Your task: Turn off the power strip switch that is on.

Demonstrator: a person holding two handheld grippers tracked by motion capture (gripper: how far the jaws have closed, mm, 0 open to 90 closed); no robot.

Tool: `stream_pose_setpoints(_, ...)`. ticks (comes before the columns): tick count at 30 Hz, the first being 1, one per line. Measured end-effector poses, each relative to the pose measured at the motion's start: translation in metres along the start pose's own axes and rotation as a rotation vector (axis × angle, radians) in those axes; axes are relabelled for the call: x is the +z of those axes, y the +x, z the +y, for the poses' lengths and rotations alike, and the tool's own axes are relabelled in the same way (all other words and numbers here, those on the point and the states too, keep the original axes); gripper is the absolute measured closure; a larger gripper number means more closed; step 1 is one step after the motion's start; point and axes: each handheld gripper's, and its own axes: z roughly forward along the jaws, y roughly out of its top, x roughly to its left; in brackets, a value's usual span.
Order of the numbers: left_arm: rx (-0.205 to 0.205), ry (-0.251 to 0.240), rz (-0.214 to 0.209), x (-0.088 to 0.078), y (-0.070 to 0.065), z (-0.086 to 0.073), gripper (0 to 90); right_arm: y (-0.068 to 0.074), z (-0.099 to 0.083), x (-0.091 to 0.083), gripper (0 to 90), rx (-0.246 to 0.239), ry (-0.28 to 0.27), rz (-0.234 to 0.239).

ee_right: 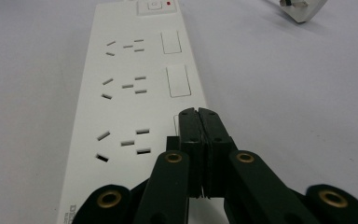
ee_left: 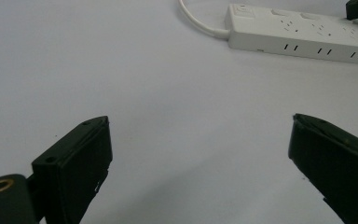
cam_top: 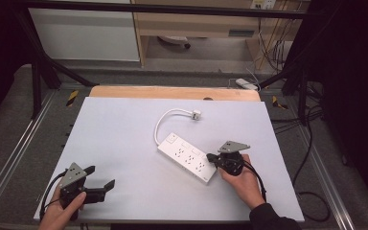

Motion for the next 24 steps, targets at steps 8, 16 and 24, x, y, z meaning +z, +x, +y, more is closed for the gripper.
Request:
stream_pose_setpoints(8,0.002,0.004,-0.001,0.0003,-0.0002,-0.0002,6.1,-0.0007,-0.0001,0.0004,89.1,0.001,-0.001,0.0)
stream_pose_setpoints(16,0.004,0.007,0.001,0.0005,-0.0004,-0.0002,6.2,-0.0009,-0.0006,0.0006,89.4,0.002,-0.005,-0.001)
stream_pose_setpoints(24,0.007,0.009,0.0,0.0008,-0.001,-0.0003,6.2,-0.0009,-0.0019,0.0009,89.9,-0.001,-0.014,0.001)
